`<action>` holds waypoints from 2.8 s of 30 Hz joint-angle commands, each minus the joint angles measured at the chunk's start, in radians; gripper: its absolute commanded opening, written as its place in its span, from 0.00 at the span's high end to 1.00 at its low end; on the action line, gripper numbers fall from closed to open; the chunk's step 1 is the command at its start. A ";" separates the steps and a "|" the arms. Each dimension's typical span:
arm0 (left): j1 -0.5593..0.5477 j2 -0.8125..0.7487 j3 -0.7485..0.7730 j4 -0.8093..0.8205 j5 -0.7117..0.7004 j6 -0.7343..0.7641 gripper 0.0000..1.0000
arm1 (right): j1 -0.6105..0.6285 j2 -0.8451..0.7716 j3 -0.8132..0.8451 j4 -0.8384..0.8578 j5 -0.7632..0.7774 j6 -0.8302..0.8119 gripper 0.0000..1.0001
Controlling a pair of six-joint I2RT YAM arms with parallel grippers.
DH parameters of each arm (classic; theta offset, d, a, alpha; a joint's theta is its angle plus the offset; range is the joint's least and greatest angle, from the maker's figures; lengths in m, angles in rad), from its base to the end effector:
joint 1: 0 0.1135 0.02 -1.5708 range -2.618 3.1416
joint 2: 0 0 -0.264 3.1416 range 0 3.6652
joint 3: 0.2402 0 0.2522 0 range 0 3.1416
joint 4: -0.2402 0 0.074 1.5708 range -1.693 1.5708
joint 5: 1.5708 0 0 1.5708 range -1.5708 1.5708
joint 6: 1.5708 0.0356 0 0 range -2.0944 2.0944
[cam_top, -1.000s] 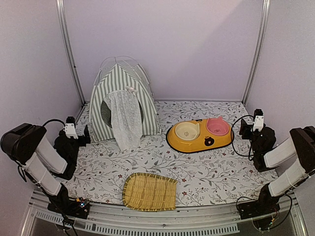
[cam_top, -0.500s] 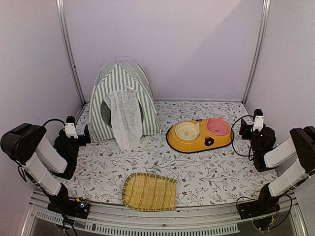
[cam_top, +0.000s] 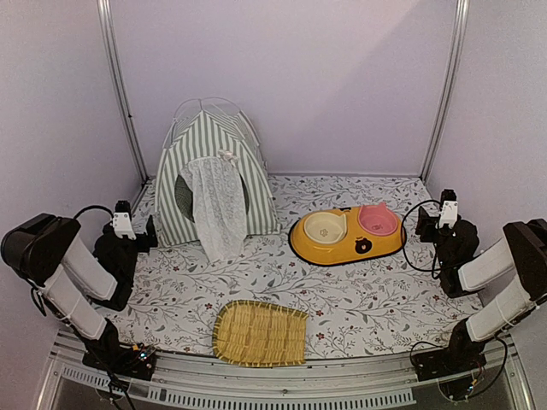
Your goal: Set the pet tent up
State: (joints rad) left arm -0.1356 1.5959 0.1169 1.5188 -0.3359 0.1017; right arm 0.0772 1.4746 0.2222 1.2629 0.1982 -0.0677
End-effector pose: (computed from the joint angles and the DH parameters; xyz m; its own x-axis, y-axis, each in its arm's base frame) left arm 0.2160 -0.0176 0.1433 0.0191 0.0941 -0.9954 -0.2017 0.9755 0.0884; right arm 0.2370 0.0113 0.1636 0.0023 -0.0663 -0.9978 0.1211 0.9905 -0.0656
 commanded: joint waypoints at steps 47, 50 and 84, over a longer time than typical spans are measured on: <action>0.016 -0.020 0.037 0.007 0.071 0.009 0.01 | -0.020 0.012 0.045 -0.048 -0.036 0.018 0.01; 0.016 -0.021 0.038 0.007 0.071 0.010 0.01 | -0.021 0.013 0.045 -0.050 -0.037 0.020 0.01; 0.017 -0.021 0.036 0.009 0.071 0.010 0.01 | -0.031 0.015 0.058 -0.074 -0.058 0.024 0.01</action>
State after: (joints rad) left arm -0.1307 1.5879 0.1432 1.5066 -0.2733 0.1028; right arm 0.0563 1.4796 0.2554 1.1934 0.1532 -0.0593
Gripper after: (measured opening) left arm 0.995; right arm 0.988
